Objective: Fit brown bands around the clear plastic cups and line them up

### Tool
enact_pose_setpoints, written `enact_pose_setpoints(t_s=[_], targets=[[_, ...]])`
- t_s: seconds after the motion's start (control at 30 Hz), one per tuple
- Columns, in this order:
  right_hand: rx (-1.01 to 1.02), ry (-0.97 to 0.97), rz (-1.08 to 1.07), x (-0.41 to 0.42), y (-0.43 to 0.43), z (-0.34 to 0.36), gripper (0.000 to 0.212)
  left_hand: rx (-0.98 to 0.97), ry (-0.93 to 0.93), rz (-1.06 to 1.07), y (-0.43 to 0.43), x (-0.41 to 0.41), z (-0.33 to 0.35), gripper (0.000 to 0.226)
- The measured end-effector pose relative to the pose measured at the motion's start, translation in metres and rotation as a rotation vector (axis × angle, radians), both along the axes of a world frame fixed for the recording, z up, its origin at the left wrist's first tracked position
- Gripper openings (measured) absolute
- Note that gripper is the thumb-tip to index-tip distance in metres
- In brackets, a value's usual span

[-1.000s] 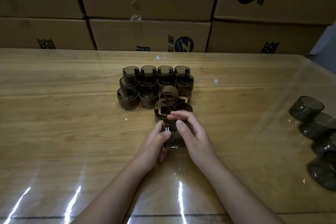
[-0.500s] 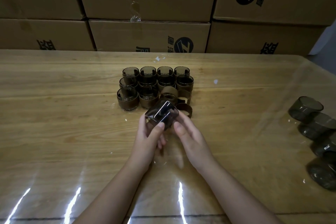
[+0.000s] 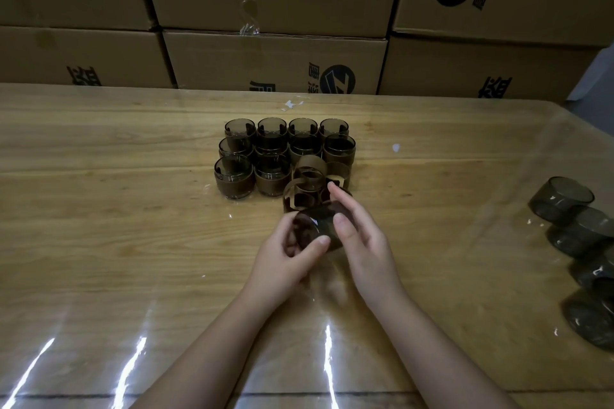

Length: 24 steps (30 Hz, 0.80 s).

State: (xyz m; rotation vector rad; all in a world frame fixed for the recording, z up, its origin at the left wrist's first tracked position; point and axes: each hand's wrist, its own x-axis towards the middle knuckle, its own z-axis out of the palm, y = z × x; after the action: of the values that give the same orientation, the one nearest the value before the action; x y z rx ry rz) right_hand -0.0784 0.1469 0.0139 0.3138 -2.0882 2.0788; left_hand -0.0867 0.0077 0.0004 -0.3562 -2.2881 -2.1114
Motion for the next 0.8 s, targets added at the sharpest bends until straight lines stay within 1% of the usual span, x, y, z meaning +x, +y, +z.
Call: enact_pose_setpoints(t_s=[0.1, 0.13, 0.23, 0.3, 0.37, 0.53, 0.67, 0.73, 0.8], targets=[[0.014, -0.046, 0.018, -0.0030, 0.0010, -0.0019, 0.051, 0.026, -0.015, -0.065, -0.0012, 0.0005, 0.0016, 0.039], [0.014, -0.073, 0.039, -0.0037, 0.0009, -0.0024, 0.052, 0.042, -0.018, -0.085, -0.0022, -0.0002, 0.0006, 0.040], [0.006, -0.133, 0.090, -0.0044, -0.0013, -0.0029, 0.064, 0.095, -0.011, -0.107, -0.0050, -0.0018, -0.0022, 0.032], [0.001, -0.142, 0.094, -0.0047, -0.0019, -0.0038, 0.060, 0.127, 0.002, -0.087, -0.0052, -0.0026, -0.0033, 0.033], [-0.003, -0.134, 0.086, -0.0050, -0.0021, -0.0050, 0.054, 0.162, 0.000, -0.065, -0.0055, -0.0038, -0.0033, 0.039], [-0.007, -0.119, 0.125, -0.0043, -0.0038, -0.0053, 0.063, 0.226, 0.009, 0.016, -0.0060, -0.0043, 0.0008, 0.057], [0.006, -0.080, 0.112, -0.0029, -0.0031, -0.0068, 0.076, 0.275, 0.020, 0.113, -0.0066, -0.0051, 0.0012, 0.055], [0.009, -0.059, 0.102, -0.0016, -0.0039, -0.0074, 0.074, 0.277, 0.023, 0.126, -0.0057, -0.0048, 0.0016, 0.055], [-0.011, -0.047, 0.083, -0.0012, -0.0049, -0.0079, 0.062, 0.287, 0.022, 0.129, -0.0039, -0.0042, 0.0014, 0.053]])
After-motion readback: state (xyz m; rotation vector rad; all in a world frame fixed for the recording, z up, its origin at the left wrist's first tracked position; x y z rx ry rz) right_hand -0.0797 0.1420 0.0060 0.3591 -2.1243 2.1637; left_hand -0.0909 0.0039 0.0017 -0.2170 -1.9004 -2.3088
